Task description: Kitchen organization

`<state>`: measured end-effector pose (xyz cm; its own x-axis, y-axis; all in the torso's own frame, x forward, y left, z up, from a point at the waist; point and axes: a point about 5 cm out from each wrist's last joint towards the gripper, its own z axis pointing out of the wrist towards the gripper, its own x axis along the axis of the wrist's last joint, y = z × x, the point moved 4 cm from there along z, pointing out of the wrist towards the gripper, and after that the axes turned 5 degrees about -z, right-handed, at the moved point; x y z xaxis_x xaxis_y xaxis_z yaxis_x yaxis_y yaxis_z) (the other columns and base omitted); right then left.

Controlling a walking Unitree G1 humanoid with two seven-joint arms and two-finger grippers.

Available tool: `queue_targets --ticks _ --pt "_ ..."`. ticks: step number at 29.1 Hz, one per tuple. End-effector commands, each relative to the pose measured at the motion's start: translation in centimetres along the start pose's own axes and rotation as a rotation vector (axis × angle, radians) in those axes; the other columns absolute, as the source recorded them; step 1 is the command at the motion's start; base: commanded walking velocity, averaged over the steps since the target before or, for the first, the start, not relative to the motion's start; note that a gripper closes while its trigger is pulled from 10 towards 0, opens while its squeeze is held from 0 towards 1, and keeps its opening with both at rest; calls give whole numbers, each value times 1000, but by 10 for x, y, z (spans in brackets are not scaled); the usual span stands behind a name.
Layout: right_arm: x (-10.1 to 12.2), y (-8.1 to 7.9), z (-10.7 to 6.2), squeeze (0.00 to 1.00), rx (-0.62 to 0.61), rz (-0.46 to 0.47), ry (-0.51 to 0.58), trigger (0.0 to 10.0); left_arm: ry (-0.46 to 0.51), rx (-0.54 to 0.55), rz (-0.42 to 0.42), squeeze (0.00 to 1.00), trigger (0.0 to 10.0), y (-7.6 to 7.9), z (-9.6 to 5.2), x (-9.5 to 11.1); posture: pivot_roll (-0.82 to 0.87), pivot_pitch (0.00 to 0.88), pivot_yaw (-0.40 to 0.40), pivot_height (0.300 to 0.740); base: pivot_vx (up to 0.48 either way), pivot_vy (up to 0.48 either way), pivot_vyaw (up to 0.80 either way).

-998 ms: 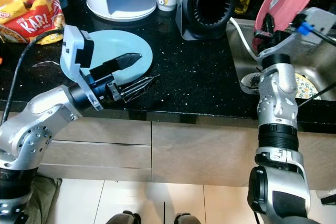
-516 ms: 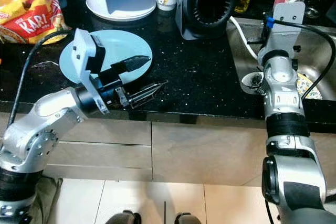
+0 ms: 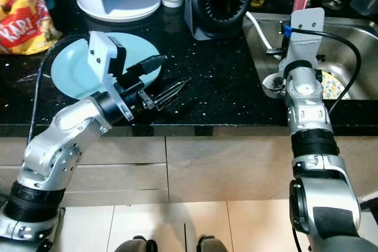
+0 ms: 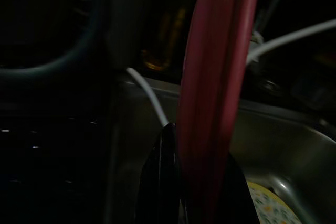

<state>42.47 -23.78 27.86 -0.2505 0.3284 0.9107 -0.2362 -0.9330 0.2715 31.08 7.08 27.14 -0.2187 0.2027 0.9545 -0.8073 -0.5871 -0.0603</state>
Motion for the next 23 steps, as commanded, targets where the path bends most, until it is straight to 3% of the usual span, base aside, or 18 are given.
queue_targets --ticks 1,10,23 --pt "-4 1 -2 0 2 -17 -10 10000 -11 4 -7 0 10000 1 1 -7 102 105 -57 740 0 -424 0" --pt "-1 -2 -1 0 15 -17 -8 10000 -4 1 -1 0 10000 3 4 -8 105 95 -65 740 0 -404 0" --pt "1 -7 -1 0 36 -19 -2 10000 22 10 7 0 10000 3 6 -5 100 96 -66 740 0 0 0"
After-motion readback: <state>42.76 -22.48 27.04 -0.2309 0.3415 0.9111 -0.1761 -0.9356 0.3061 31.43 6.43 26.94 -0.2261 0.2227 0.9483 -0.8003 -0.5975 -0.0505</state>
